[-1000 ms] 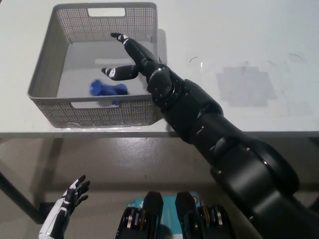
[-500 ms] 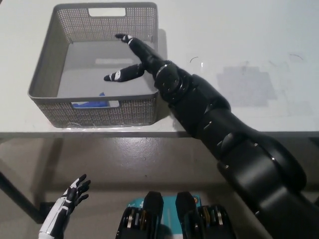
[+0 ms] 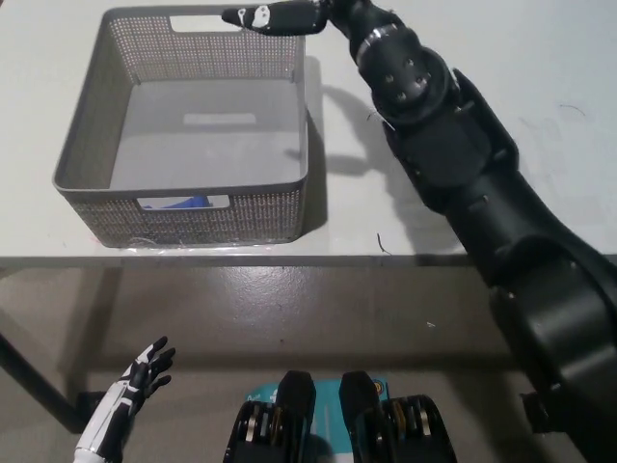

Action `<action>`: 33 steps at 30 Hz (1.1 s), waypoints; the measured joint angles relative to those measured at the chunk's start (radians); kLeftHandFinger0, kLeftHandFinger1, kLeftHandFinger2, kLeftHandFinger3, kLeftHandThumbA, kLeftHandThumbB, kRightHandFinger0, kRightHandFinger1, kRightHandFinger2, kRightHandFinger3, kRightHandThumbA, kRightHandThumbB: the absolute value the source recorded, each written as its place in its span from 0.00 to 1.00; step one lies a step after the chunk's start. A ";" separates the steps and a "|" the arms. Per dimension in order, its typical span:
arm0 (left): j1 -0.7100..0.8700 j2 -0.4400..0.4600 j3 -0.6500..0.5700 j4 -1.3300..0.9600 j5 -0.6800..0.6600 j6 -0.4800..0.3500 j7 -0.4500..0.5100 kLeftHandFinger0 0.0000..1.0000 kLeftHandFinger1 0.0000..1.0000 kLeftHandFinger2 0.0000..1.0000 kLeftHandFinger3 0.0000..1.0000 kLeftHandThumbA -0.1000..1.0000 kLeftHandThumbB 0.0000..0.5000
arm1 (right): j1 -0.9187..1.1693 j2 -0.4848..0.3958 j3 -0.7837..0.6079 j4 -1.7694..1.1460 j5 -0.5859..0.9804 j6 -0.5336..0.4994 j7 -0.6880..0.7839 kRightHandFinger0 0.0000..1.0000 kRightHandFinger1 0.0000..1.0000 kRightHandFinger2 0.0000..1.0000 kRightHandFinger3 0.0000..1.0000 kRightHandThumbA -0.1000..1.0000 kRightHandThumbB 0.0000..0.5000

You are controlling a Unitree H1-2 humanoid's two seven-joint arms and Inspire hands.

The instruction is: Use the right hand to pick up a chess pieces and put it into a container on the left hand side

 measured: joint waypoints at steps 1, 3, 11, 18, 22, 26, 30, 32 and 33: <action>0.000 0.000 0.000 0.000 0.000 0.000 0.000 1.00 1.00 1.00 1.00 1.00 0.49 | 0.026 -0.005 -0.001 -0.043 0.000 0.003 0.002 1.00 1.00 1.00 1.00 1.00 0.61; 0.000 -0.001 0.000 0.000 0.000 0.001 0.000 1.00 1.00 1.00 1.00 1.00 0.48 | 0.085 -0.016 -0.004 -0.131 0.001 0.011 0.006 1.00 1.00 1.00 1.00 1.00 0.61; 0.000 -0.001 0.000 0.001 0.000 0.002 0.000 1.00 1.00 1.00 1.00 1.00 0.44 | 0.339 -0.066 -0.028 -0.421 0.011 0.041 0.013 1.00 1.00 1.00 1.00 1.00 0.57; 0.000 -0.002 0.000 0.002 0.000 0.002 0.000 1.00 1.00 1.00 1.00 1.00 0.45 | 0.605 -0.103 -0.057 -0.666 0.020 0.054 0.013 1.00 1.00 1.00 1.00 1.00 0.51; 0.002 -0.002 0.000 0.003 -0.001 0.002 0.000 1.00 1.00 1.00 1.00 1.00 0.48 | 0.759 -0.110 -0.068 -0.799 0.033 0.057 0.013 1.00 1.00 1.00 1.00 1.00 0.49; 0.013 -0.003 0.000 0.003 -0.005 0.002 -0.001 1.00 1.00 1.00 1.00 1.00 0.50 | 0.944 -0.110 -0.083 -0.954 0.069 0.054 0.016 1.00 1.00 1.00 1.00 1.00 0.43; 0.023 -0.002 0.001 0.005 -0.013 0.002 -0.012 1.00 1.00 1.00 1.00 1.00 0.51 | 1.096 -0.110 -0.110 -1.036 0.136 0.018 0.028 1.00 1.00 1.00 1.00 1.00 0.31; 0.023 -0.003 0.001 0.004 -0.015 0.002 -0.016 1.00 1.00 1.00 1.00 1.00 0.51 | 1.120 -0.108 -0.115 -1.022 0.162 0.008 0.033 1.00 1.00 1.00 1.00 1.00 0.31; 0.024 -0.003 0.001 0.003 -0.016 0.002 -0.018 1.00 1.00 1.00 1.00 1.00 0.49 | 1.133 -0.105 -0.118 -1.014 0.173 -0.001 0.033 1.00 1.00 1.00 1.00 1.00 0.29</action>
